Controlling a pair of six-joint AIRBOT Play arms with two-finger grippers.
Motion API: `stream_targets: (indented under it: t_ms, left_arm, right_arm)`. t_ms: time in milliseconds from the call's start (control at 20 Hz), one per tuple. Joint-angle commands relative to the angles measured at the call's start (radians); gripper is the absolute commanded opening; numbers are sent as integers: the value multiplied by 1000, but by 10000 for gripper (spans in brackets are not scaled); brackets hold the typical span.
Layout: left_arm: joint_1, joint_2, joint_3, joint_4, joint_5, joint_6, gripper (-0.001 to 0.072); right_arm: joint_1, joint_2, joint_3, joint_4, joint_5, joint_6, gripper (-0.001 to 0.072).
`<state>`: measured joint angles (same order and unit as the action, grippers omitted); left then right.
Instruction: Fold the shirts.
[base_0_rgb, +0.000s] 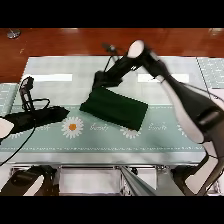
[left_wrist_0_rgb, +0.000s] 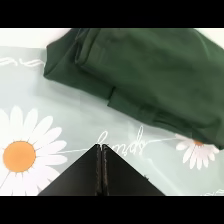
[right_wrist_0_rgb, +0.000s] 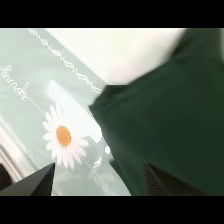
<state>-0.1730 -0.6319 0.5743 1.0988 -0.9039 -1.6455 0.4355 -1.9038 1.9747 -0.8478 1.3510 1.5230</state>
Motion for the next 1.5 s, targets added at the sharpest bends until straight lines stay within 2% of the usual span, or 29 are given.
stream_targets:
  t_ms: [0,100,150,250,350,450,550,600,700,900,1000,1100,1150,1200,1300,1450]
  left_arm:
    - [-2,-10,-21,-15,56,-2,15]
    - [-2,-9,-21,-18,55,-2,15]
    - [-2,-10,-21,-18,55,-2,15]
    - [-2,-10,-22,-18,56,-2,15]
    - [-2,-10,-32,-18,56,-2,15]
    - [-2,-10,-53,-27,56,-2,15]
    - [-2,-10,-71,-44,56,-2,15]
    - [-2,-10,-76,-52,56,-2,15]
    - [-2,-10,-80,-53,58,-2,15]
    - [-2,-10,-80,-53,59,-2,15]
    - [-2,-10,-80,-52,59,-2,15]
    - [-2,-10,-80,-52,60,-2,15]
    - [-2,-10,-80,-52,59,-2,15]
    - [-2,-10,-80,-52,59,-2,15]
    - [-2,-10,-80,-52,59,-2,15]
    - [-2,-10,-80,-52,60,-2,16]
  right_arm:
    - [-202,122,51,-66,200,-9,631]
    - [-319,285,-55,-250,223,-15,631]
    - [-365,380,-174,-316,171,6,631]
    - [-442,600,-545,-328,-50,48,630]
    - [-480,797,-964,-278,-297,134,631]
    - [-483,909,-1283,-136,-474,185,630]
    - [-457,913,-1447,39,-546,137,629]
    - [-441,886,-1474,68,-552,111,629]
    - [-410,799,-1465,89,-536,81,629]
    - [-351,602,-1386,204,-478,-56,625]
    - [-313,513,-1309,230,-464,-72,583]
    - [-263,441,-1207,232,-443,-86,339]
    - [-245,411,-1136,232,-415,-116,117]
    - [-238,389,-1054,227,-377,-161,33]
    - [-225,372,-848,164,-296,-144,33]
    - [-215,372,-480,-32,-180,-22,32]
